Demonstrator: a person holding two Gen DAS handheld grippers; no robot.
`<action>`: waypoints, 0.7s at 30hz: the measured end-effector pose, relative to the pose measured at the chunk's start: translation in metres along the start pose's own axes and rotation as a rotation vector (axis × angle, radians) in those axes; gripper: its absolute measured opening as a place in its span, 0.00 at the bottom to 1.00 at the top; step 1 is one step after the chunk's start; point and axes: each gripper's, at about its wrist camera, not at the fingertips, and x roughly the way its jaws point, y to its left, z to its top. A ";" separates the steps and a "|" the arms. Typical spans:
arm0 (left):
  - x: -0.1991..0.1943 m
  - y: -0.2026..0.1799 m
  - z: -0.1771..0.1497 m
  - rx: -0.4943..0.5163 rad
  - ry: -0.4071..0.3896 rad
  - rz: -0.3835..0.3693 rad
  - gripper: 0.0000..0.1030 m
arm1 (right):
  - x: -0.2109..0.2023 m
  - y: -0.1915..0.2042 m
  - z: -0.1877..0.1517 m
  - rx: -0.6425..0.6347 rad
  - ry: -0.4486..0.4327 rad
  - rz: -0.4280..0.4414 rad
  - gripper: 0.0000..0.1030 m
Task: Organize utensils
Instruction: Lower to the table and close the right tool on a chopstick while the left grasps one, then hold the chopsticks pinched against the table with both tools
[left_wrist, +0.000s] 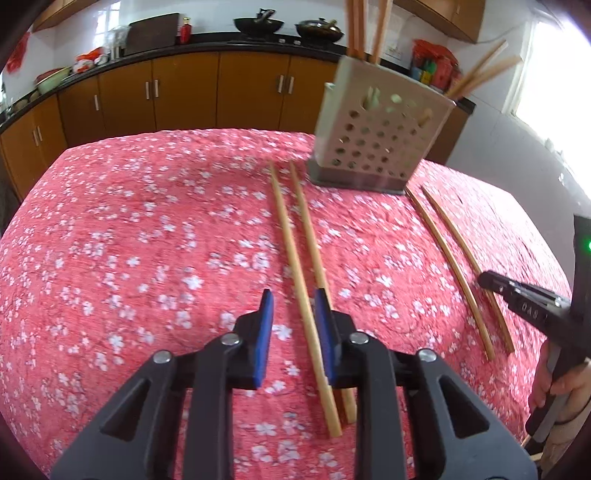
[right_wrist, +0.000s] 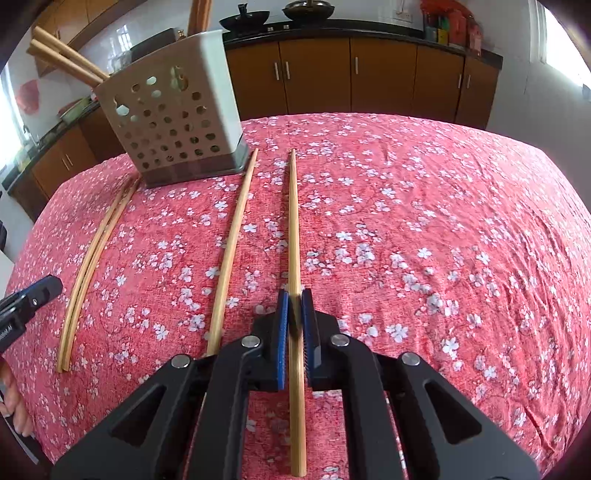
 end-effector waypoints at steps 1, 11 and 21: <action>0.001 -0.002 0.000 0.006 0.004 0.001 0.21 | -0.003 -0.001 -0.002 0.002 0.000 0.002 0.08; 0.021 -0.003 0.000 0.051 0.032 0.109 0.08 | -0.008 -0.004 -0.005 0.020 0.004 0.015 0.08; 0.023 0.063 0.018 -0.100 0.018 0.164 0.10 | -0.005 -0.015 0.001 0.043 -0.030 -0.040 0.08</action>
